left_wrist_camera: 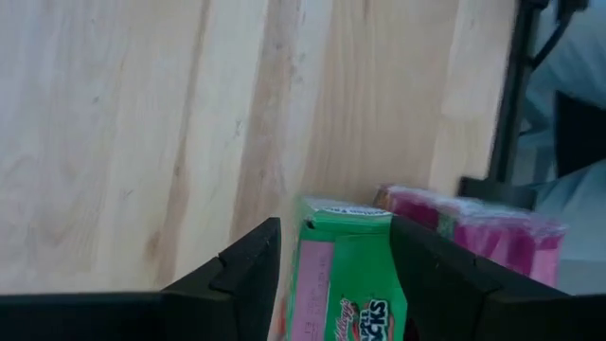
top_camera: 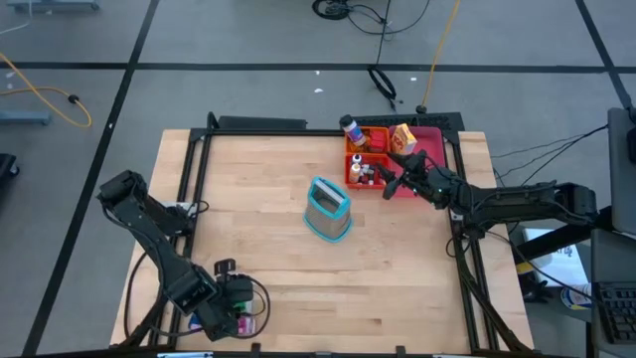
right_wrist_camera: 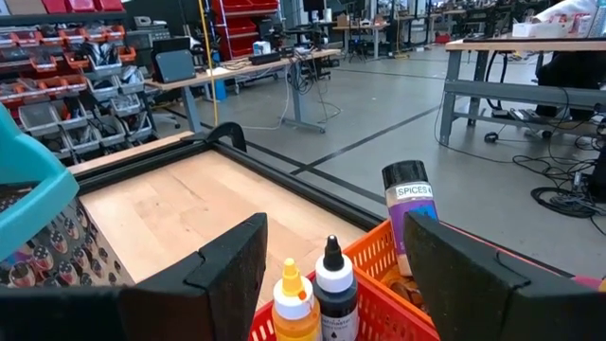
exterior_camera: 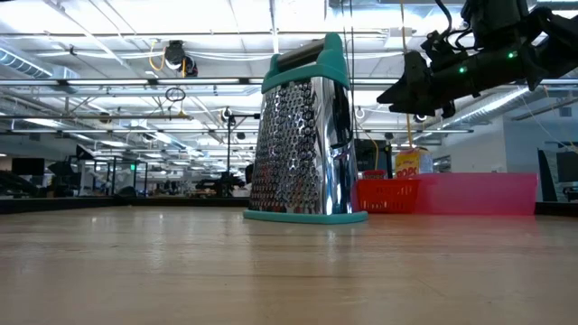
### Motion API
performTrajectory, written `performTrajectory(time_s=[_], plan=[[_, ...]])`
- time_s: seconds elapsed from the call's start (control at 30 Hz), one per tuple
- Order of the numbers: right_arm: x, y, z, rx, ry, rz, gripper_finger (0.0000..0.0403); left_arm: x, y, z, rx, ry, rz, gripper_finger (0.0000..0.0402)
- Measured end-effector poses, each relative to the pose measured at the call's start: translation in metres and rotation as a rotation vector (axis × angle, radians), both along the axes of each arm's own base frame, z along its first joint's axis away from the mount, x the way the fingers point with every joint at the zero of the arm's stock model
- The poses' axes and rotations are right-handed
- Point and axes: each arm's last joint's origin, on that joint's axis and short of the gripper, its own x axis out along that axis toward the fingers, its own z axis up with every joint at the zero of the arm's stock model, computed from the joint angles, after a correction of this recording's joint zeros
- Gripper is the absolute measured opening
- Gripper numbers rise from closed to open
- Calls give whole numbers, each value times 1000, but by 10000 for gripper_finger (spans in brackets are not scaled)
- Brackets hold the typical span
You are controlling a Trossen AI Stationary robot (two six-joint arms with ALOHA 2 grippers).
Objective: Pick & Place Kitchen Items
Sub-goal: Put the green cereal box into the red bin
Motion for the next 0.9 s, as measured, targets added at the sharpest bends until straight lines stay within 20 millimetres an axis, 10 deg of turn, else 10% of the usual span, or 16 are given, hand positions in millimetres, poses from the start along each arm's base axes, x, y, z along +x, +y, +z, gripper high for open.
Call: performTrajectory(time_s=[0.37,0.9], plan=[[0,0,0,0,1,1,238,-3,-1,-6,-17,28,12,193],[0,0,-2,25,7,-1,238,-9,-1,-12,-10,67,9,55]])
